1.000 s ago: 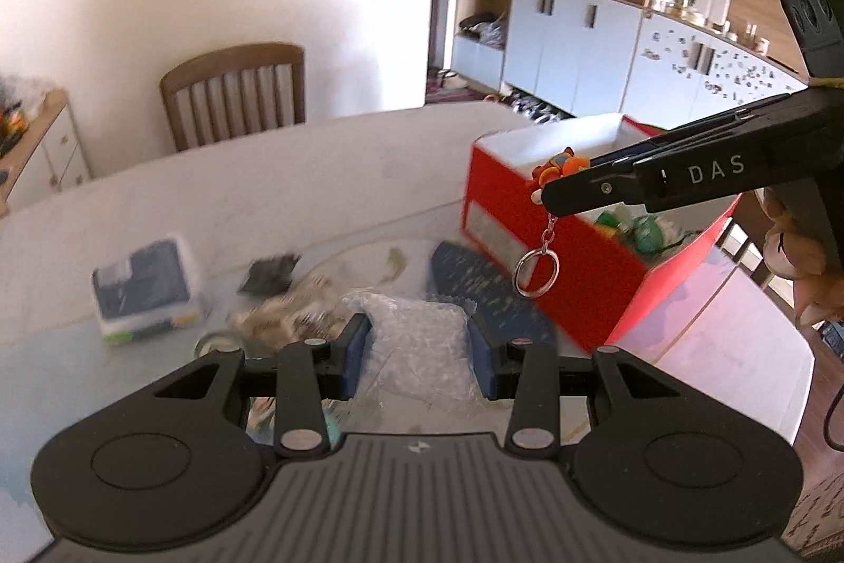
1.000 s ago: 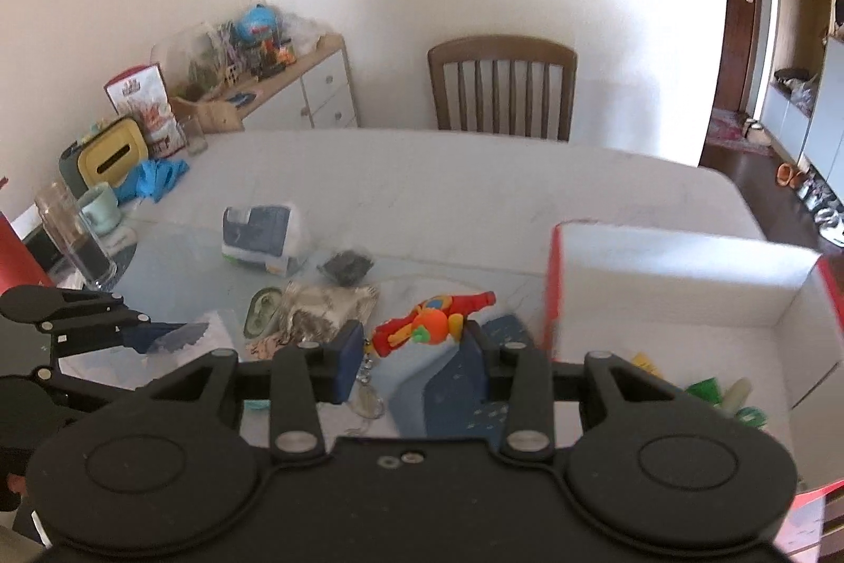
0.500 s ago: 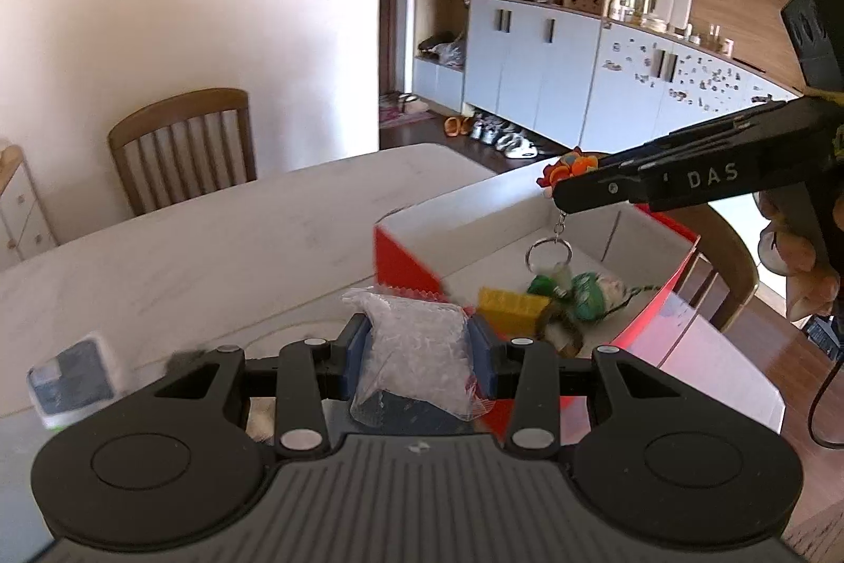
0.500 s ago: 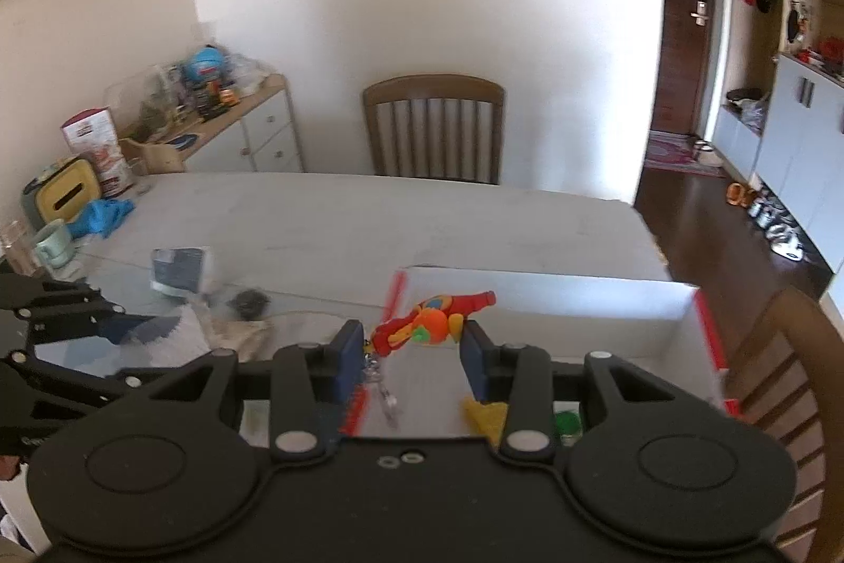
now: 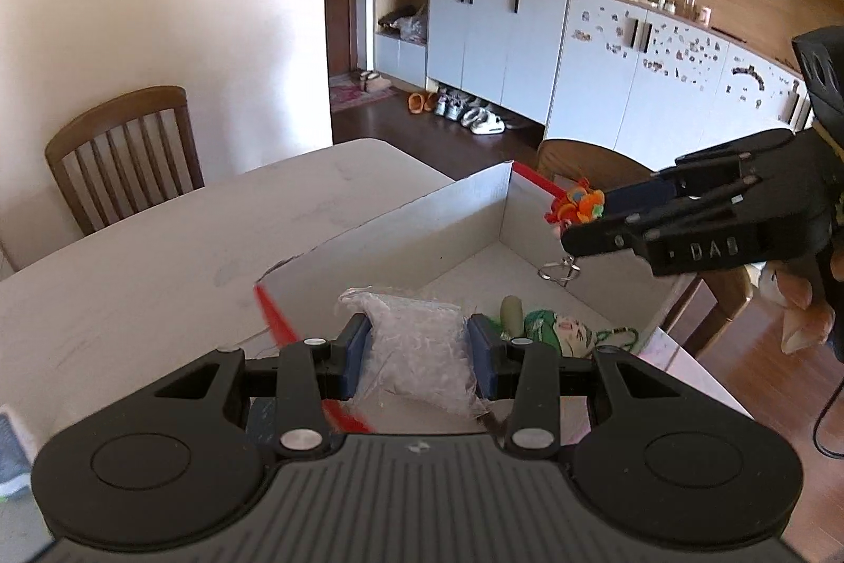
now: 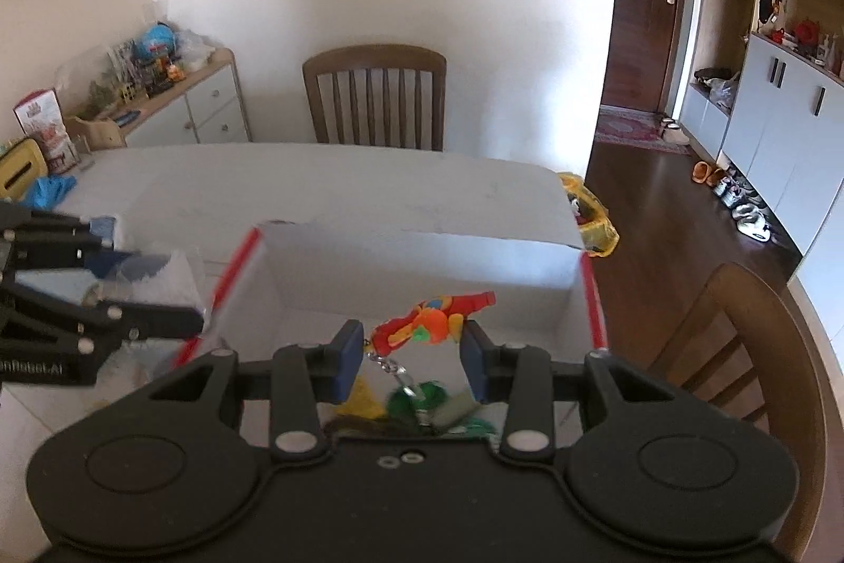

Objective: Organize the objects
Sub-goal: 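Carry the bubble-wrap bag with the left gripper while the right carries the keychain into the red box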

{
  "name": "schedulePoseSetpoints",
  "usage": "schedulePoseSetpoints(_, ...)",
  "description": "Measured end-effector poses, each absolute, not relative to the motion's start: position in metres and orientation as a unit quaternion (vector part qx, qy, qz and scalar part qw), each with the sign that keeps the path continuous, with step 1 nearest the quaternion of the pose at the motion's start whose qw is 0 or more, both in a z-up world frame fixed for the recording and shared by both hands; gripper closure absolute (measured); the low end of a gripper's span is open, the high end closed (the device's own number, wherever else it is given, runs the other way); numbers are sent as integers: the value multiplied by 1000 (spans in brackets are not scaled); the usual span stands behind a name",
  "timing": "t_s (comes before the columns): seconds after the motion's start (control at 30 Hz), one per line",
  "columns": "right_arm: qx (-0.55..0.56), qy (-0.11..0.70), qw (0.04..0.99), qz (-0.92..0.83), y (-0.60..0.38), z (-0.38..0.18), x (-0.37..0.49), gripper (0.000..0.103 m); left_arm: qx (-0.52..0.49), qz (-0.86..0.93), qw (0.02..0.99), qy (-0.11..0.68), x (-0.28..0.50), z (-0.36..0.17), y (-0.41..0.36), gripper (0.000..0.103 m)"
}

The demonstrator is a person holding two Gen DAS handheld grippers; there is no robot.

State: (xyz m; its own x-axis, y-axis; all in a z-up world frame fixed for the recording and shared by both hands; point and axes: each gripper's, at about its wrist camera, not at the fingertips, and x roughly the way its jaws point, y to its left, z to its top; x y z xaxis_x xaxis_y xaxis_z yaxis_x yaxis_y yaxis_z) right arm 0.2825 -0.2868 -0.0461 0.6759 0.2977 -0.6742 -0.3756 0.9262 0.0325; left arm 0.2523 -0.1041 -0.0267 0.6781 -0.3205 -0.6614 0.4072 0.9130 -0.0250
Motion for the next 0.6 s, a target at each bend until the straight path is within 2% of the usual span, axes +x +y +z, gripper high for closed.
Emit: schedulePoseSetpoints(0.6, -87, 409, 884, 209, -294, -102, 322, 65, 95, -180, 892, 404, 352, -84, -178, 63)
